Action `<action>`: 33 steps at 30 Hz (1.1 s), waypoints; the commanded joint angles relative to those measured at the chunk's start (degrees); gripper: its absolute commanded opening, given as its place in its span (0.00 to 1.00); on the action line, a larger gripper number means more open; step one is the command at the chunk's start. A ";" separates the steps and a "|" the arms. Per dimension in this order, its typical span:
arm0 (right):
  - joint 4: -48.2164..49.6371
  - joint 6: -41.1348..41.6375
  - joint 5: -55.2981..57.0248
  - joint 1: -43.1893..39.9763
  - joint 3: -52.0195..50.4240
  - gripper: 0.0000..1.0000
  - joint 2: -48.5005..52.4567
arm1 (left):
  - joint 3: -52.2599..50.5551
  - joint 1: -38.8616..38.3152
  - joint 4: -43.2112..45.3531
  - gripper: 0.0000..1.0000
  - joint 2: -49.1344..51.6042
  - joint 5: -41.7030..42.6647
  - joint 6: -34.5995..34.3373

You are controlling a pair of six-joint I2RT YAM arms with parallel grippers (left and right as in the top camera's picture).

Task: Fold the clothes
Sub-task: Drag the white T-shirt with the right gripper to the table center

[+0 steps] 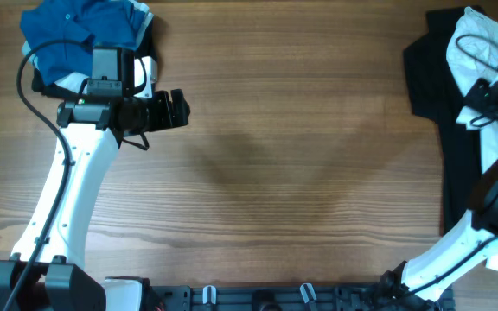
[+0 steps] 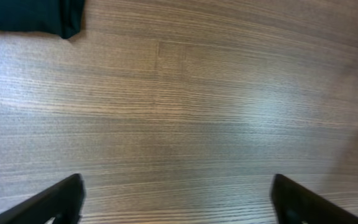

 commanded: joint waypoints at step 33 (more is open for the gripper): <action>-30.36 -5.68 -26.80 56.15 5.79 0.04 -26.18 | 3.61 18.95 -9.40 0.79 -14.05 -6.64 -1.66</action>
